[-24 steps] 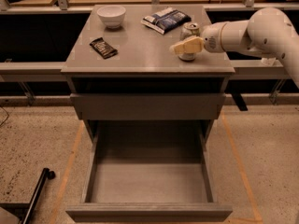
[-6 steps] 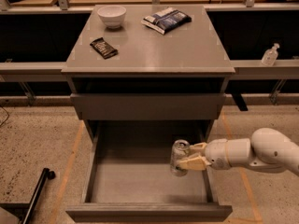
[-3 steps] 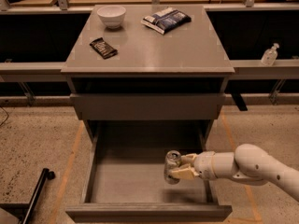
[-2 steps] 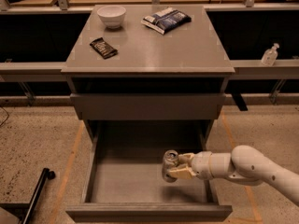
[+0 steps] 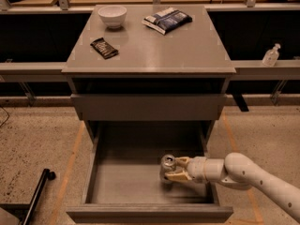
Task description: Place 7up can into middle drawer
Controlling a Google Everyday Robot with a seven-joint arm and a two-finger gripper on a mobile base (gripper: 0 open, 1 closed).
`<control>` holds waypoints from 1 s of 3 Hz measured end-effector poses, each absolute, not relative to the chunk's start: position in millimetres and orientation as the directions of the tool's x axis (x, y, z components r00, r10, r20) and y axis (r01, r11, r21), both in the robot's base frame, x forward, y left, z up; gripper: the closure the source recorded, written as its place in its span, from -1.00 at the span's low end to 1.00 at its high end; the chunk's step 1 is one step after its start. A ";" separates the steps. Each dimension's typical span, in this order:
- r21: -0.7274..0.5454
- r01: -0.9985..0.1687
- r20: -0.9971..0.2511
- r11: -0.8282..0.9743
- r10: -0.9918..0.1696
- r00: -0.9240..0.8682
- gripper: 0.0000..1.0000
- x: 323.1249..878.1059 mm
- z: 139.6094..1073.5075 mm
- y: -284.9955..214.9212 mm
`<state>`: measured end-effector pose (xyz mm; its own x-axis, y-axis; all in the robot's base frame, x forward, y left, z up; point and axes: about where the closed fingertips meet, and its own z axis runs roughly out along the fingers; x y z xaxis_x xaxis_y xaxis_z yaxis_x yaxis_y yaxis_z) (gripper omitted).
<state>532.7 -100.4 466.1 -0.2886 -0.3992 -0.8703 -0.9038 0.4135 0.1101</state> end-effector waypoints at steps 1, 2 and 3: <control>0.091 -0.910 -0.872 0.405 -0.408 -0.269 0.21 534.6 444.6 -98.1; 0.078 -0.913 -0.870 0.400 -0.419 -0.258 -0.23 535.0 434.5 -95.3; 0.080 -0.914 -0.871 0.397 -0.418 -0.258 -0.71 534.5 434.2 -93.1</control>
Offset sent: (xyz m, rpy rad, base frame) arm 0.0036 0.0036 -0.0433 -0.0362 -0.0419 0.0168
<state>534.5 -93.1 434.2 -0.2580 -0.4184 -0.8709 -0.9143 0.3970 0.0801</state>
